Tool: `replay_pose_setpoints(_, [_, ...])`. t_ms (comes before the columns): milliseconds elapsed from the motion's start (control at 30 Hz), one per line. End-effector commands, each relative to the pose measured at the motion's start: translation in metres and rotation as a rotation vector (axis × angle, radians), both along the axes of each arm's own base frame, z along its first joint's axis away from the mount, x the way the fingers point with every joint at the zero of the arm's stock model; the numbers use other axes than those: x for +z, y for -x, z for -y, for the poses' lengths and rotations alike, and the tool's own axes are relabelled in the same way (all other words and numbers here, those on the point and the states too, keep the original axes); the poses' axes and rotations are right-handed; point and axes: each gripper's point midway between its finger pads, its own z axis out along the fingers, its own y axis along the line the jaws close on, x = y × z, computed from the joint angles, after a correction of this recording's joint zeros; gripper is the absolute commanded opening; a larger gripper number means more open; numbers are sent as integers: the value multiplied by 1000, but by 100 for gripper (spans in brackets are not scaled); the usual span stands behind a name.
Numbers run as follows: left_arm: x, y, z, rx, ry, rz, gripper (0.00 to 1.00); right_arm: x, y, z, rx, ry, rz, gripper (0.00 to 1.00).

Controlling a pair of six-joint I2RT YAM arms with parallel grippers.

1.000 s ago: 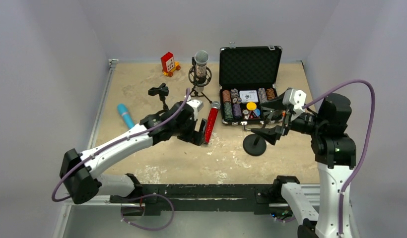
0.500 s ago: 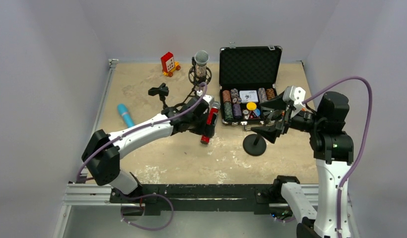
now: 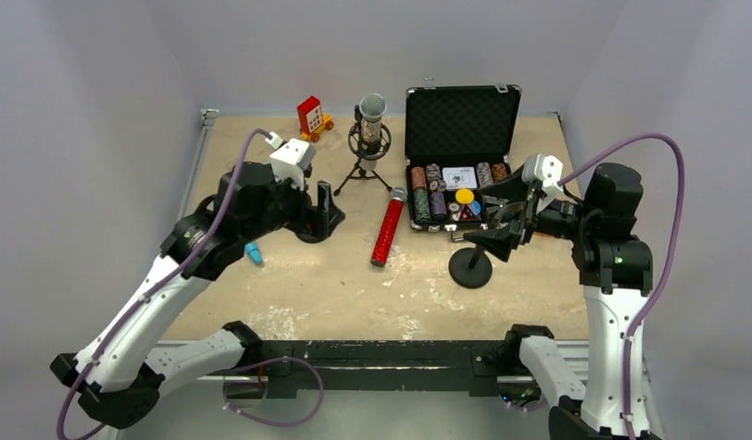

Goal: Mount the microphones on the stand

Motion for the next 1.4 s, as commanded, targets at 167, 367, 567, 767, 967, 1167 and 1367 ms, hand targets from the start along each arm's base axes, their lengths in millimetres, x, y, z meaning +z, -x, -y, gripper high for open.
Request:
replay_pose_setpoints(167, [43, -18, -76, 66, -199, 209, 94, 20, 11, -6, 95, -1, 86, 97])
replay_pose_setpoints(367, [59, -53, -104, 115, -250, 252, 94, 20, 9, -9, 132, 23, 131, 97])
replay_pose_setpoints(567, [43, -77, -97, -21, -260, 233, 91, 18, 11, -21, 198, 102, 194, 96])
replay_pose_setpoints(767, [34, -91, -78, -224, -287, 318, 89, 17, 6, -31, 256, 118, 199, 96])
replay_pose_setpoints(967, [13, -111, -85, -267, -348, 288, 79, 16, 6, -36, 295, 99, 198, 96])
replay_pose_setpoints(1167, [-11, -123, -91, -251, -372, 204, 55, 12, 4, -40, 314, 97, 180, 95])
replay_pose_setpoints(1367, [-13, -113, -93, -238, -362, 206, 24, 6, 2, -44, 329, 103, 162, 95])
